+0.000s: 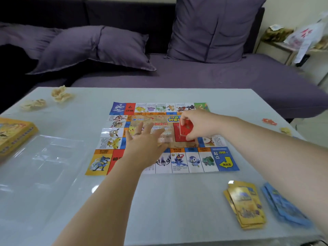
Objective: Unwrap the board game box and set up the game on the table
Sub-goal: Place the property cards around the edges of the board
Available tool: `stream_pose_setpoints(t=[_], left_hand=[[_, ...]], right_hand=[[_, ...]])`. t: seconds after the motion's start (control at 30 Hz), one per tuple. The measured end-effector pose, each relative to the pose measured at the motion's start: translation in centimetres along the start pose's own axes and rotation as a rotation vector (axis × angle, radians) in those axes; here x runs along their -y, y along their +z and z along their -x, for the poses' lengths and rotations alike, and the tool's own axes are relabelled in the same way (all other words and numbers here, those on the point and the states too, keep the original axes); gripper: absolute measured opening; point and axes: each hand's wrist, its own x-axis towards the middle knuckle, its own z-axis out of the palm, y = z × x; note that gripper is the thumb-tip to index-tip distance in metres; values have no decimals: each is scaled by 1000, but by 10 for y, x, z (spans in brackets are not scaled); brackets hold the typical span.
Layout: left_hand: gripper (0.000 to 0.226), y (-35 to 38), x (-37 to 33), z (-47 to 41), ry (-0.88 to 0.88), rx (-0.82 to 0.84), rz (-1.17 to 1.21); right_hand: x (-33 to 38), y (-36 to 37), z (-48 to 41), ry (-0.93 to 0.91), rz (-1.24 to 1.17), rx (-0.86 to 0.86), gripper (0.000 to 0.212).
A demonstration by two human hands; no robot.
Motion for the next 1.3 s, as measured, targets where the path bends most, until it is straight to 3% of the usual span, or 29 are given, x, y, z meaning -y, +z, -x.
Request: stream_pose_setpoints(t=[0.33,0.73,0.9,1.0,1.13,1.3], left_hand=[[79,13,8,-24,-4,124,-95],[73,16,6,-24,-2,116,-99],[66,14,4,-19,-3,29,-39],[64,6,-5,-9,-3,-12,-22],[57,-3,-32,21,95,-128,-61],[46,4,-84,69,217,-42,101]], right_hand=[[-21,14,-34,-28,-17,115,38],[-25,24,-20,-52,-58,8,35],[-18,6,4,-26,-159,-93,45],[-10,-12,37,-26,-189,-125,38],[-12,-21,95,12,-117,-17,19],[-35,-19,164,194,-2,186,31]])
